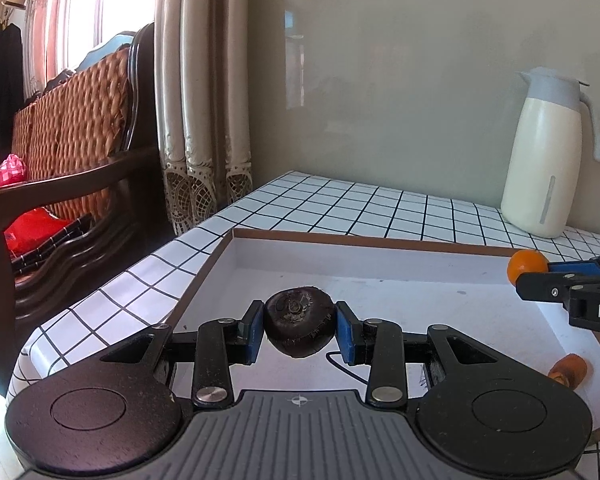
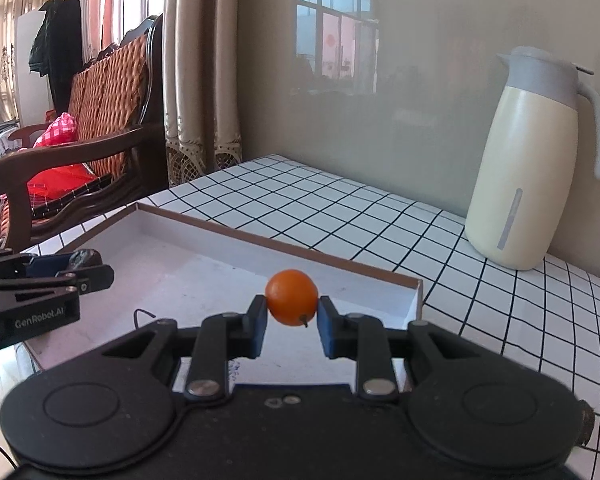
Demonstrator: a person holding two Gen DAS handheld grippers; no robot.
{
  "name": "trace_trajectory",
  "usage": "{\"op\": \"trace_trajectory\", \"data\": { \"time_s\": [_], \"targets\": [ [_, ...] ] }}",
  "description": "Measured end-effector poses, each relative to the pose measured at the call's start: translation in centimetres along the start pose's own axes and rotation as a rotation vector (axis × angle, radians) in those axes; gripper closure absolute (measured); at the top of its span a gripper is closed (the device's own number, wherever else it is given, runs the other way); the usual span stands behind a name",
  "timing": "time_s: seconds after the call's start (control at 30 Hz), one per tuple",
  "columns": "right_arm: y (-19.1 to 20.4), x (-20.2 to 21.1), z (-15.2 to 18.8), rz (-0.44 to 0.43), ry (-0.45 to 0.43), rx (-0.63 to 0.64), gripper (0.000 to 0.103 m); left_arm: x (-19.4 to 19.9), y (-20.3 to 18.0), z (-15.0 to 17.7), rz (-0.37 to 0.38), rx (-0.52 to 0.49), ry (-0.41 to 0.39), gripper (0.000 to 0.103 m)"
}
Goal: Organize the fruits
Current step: 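Open both grippers to drop the dark fruit and orange into the box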
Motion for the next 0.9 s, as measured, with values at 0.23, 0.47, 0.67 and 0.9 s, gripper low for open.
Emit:
{"op": "trace_trajectory", "data": {
  "time_s": [0.23, 0.47, 0.67, 0.9],
  "targets": [
    [-0.2, -0.8, -0.5, 0.034, 0.030, 0.005, 0.033, 0.1, 0.0, -0.2, -0.013, 0.013, 0.005, 0.037],
    [-1.1, -0.2, -0.7, 0.058, -0.013, -0.019, 0.029, 2.1, 0.4, -1.1, -0.058, 0.025, -0.103, 0.000],
    [-1.4, 0.2, -0.6, 0.052, -0.022, -0.033, 0.023, 2.5, 0.1, -0.9, -0.056, 0.001, -0.100, 0.000],
    [-1.3, 1.2, -0.5, 0.046, -0.032, -0.041, 0.016, 3.3, -0.1, -0.6, -0.057, -0.010, -0.100, 0.000]
  ]
}}
Point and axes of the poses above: each gripper's, at about its wrist camera, not at the fingertips, and x roughly against the way its jaws point, y to its left, z to its underside, the point moved 6 cm from there along -x, roughly the way its jaws point, and after that the axes turned 2 degrees about -x, right-handed, at the moved point
